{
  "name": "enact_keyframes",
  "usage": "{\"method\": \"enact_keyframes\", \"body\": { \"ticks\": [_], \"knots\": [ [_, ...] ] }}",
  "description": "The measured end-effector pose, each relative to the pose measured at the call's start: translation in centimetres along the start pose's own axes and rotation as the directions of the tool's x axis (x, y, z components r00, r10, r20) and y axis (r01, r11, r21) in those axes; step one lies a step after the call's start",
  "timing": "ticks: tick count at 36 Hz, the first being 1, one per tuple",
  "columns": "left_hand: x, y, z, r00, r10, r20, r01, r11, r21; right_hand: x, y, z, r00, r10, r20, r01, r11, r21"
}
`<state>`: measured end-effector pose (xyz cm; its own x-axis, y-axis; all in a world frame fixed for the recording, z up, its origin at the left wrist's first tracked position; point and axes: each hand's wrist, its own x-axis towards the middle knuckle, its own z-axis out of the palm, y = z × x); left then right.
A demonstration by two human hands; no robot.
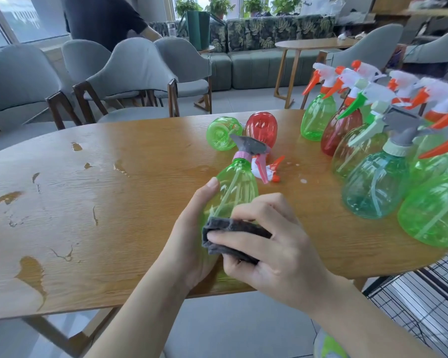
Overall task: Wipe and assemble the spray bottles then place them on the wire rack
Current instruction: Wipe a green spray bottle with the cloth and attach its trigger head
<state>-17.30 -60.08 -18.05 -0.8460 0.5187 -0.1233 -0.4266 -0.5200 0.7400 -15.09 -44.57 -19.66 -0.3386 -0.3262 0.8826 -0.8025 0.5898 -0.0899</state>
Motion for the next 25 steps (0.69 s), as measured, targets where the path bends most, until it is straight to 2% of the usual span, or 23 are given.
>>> {"method": "enact_keyframes", "body": {
  "ticks": [4,7,10,12,18,21,25],
  "knots": [
    [0.4,0.0,-0.1,0.998,0.055,-0.015,-0.055,0.998,0.027,0.5,0.7,-0.5,0.995,0.055,-0.078,-0.056,0.998,-0.003],
    [0.6,0.0,-0.1,0.994,0.107,-0.037,-0.105,0.993,0.053,1.0,1.3,-1.0,0.974,0.211,-0.085,-0.208,0.977,0.036],
    [0.6,-0.1,-0.4,0.992,0.109,-0.060,-0.105,0.992,0.072,1.5,1.6,-1.4,0.867,0.489,-0.094,-0.470,0.865,0.175],
    [0.5,-0.3,-0.5,0.993,0.104,-0.053,-0.099,0.992,0.078,1.8,1.5,-1.4,0.805,0.585,-0.095,-0.557,0.801,0.218],
    [0.1,-0.6,-0.5,0.991,0.136,0.003,-0.135,0.986,0.100,1.4,0.6,-1.2,0.848,0.520,-0.102,-0.487,0.840,0.237],
    [0.2,-0.4,-0.7,0.988,0.152,-0.016,-0.149,0.981,0.123,1.2,0.6,-1.1,0.887,0.455,-0.081,-0.427,0.873,0.237],
    [0.4,-0.3,-1.1,0.988,0.151,-0.021,-0.144,0.970,0.195,1.3,1.2,-1.1,0.871,0.486,-0.069,-0.465,0.863,0.199]
  ]
}}
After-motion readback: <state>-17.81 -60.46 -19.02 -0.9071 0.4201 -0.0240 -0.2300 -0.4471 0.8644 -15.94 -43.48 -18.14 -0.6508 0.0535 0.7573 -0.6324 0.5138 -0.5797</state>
